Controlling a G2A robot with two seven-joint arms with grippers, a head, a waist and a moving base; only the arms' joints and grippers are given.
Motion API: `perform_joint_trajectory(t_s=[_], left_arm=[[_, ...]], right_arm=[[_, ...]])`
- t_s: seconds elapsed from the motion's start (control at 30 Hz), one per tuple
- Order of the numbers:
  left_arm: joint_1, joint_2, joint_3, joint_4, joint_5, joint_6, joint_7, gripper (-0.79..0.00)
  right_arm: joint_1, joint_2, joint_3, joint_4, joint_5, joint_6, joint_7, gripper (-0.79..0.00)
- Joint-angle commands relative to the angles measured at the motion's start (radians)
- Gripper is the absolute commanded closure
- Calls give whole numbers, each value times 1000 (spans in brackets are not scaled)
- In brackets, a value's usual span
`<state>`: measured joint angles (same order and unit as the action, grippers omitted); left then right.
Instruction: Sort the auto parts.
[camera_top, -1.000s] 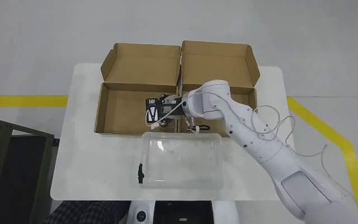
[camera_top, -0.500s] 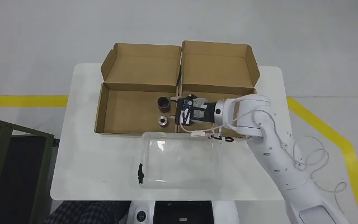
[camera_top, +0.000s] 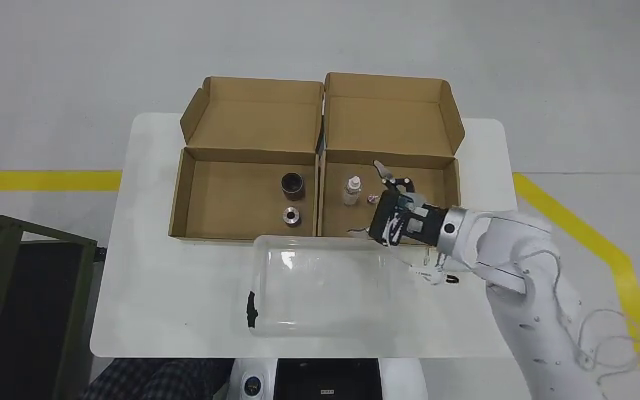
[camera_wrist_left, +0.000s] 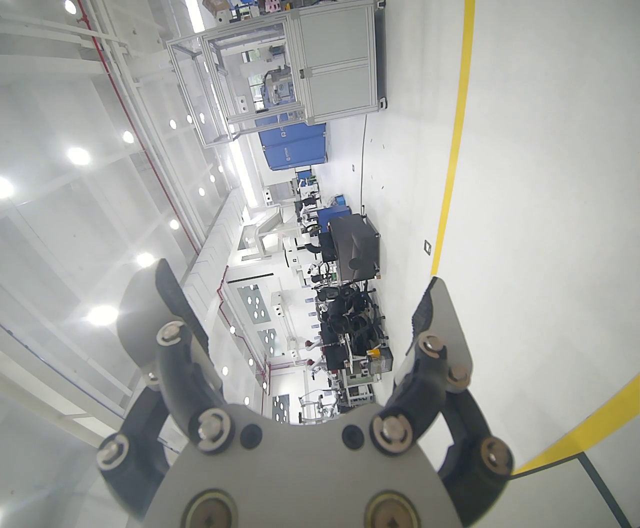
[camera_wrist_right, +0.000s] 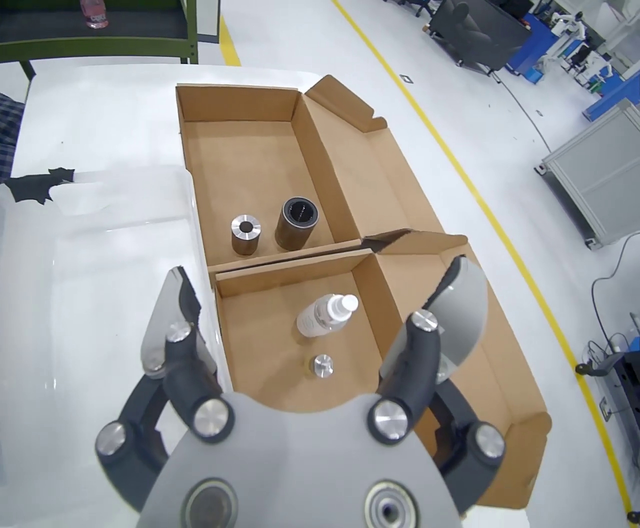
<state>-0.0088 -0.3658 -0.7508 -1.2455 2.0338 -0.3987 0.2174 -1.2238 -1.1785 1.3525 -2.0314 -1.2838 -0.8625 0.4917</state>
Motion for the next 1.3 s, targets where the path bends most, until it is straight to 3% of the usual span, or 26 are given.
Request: perform_joint_trajectory(t_s=[0.0, 0.3, 0.7, 1.03, 1.27], left_arm=[[0, 0, 0, 0, 0, 0, 0, -785], [0, 0, 0, 0, 0, 0, 0, -785], [0, 0, 0, 0, 0, 0, 0, -785], [0, 0, 0, 0, 0, 0, 0, -785], [0, 0, 0, 0, 0, 0, 0, -785]], right_arm=[[-48, 6, 33, -20, -20, 9, -23, -785], [-283, 27, 195, -98, -101, 64, -195, -785], [-559, 36, 379, -127, -183, 201, -516, -785], [-746, 32, 486, -147, -216, 309, -699, -785], [-806, 28, 520, -135, -202, 345, -763, -785]])
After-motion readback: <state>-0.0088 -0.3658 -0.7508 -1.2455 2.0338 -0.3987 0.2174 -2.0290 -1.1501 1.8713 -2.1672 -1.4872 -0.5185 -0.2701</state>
